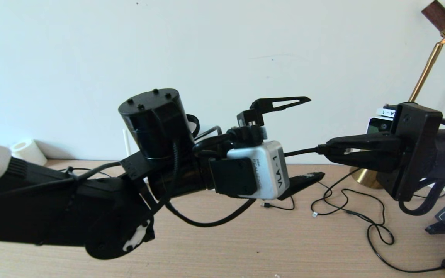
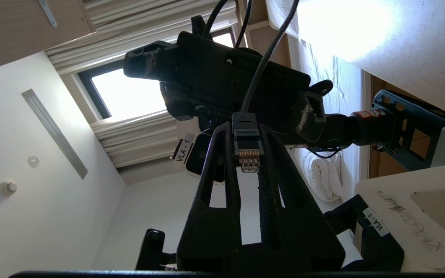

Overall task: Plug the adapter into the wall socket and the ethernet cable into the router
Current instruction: Hand it to the other hand

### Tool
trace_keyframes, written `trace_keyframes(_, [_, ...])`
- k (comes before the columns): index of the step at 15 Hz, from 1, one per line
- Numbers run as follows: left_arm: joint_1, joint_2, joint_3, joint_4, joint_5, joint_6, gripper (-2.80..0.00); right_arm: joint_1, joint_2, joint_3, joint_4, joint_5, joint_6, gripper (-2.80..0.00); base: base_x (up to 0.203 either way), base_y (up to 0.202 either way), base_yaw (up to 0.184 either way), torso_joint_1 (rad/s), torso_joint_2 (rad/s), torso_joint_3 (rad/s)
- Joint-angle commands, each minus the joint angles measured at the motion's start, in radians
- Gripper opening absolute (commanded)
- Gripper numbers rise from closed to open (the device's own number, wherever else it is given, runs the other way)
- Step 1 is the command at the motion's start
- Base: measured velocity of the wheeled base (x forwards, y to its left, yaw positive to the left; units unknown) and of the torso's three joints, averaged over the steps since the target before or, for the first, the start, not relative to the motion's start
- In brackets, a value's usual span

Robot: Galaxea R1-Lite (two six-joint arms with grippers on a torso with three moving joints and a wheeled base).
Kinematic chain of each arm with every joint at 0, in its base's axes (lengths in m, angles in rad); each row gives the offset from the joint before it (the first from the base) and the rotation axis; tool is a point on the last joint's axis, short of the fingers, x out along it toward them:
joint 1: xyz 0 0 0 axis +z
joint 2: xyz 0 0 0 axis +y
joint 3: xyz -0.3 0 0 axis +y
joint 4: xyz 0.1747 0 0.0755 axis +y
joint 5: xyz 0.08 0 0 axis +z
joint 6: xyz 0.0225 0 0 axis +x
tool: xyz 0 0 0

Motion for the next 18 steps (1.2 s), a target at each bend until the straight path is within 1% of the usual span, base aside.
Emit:
trace_keyframes(1, [-0.003, -0.003, 0.000, -0.006, -0.003, 0.006, 0.00, 0.000, 0.002, 0.005, -0.003, 0.006, 0.008, -2.80, 0.000, 0.000, 0.000, 0.000, 0.00, 0.000])
trace_keyframes(9, [-0.011, 0.005, 0.014, -0.006, -0.006, 0.014, 0.00, 0.000, 0.010, 0.006, -0.004, 0.005, 0.004, -2.80, 0.000, 0.000, 0.000, 0.000, 0.00, 0.000])
trace_keyframes(10, [-0.015, 0.007, 0.014, -0.006, -0.006, 0.014, -2.80, 0.000, 0.010, 0.005, -0.004, 0.005, 0.004, -2.80, 0.000, 0.000, 0.000, 0.000, 0.00, 0.000])
trace_keyframes(16, [-0.020, 0.009, 0.015, -0.004, -0.008, 0.014, -2.80, 0.002, 0.008, 0.007, -0.004, 0.005, 0.004, -2.80, 0.000, 0.000, 0.000, 0.000, 0.00, 0.000])
trace_keyframes(18, [-0.032, 0.008, 0.026, -0.004, -0.008, 0.014, -2.80, 0.002, 0.008, 0.007, -0.004, 0.005, 0.004, -2.80, 0.000, 0.000, 0.000, 0.000, 0.00, 0.000])
